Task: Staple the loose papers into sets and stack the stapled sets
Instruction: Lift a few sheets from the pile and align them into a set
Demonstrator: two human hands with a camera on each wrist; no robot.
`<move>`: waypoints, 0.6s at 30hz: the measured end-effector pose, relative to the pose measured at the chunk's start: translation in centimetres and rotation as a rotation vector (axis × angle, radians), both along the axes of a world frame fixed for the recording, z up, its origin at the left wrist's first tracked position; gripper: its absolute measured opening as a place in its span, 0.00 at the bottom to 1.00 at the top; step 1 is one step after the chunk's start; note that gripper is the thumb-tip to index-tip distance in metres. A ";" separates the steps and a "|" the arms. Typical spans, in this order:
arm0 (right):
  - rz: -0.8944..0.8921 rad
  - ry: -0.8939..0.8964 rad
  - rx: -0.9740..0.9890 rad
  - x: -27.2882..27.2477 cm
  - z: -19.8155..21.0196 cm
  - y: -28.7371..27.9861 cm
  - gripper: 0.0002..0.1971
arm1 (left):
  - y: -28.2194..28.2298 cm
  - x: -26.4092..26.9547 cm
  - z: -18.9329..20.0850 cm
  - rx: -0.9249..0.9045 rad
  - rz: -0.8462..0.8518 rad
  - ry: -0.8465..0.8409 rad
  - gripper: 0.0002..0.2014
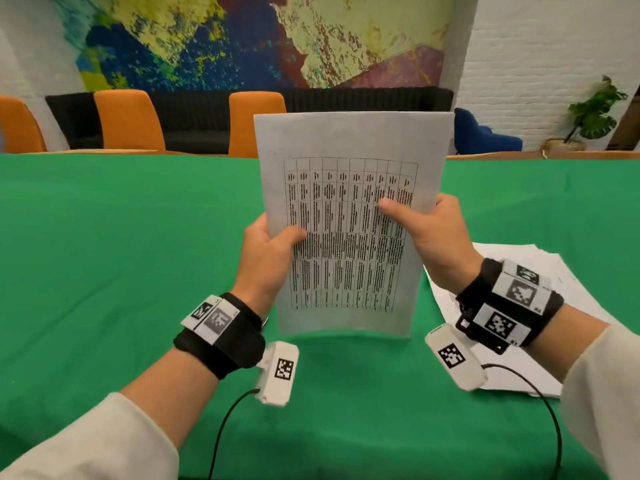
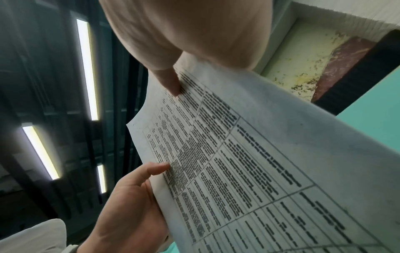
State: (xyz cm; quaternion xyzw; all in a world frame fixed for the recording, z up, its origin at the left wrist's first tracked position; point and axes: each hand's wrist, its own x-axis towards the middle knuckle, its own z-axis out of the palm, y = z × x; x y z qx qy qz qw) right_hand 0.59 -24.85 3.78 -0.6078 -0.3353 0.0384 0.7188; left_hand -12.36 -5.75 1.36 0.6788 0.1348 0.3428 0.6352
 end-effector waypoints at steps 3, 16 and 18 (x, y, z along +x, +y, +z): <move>-0.027 -0.052 -0.109 0.0 -1.3 -0.1 0.08 | -0.8 -0.5 -1.3 0.024 0.003 0.066 0.10; 0.184 0.422 -0.443 1.1 -6.7 -3.4 0.12 | 4.4 -3.1 -3.0 0.271 0.063 0.414 0.09; 0.205 0.454 -0.502 1.6 -8.5 -3.8 0.15 | 6.6 -3.8 -2.8 0.577 0.224 0.532 0.10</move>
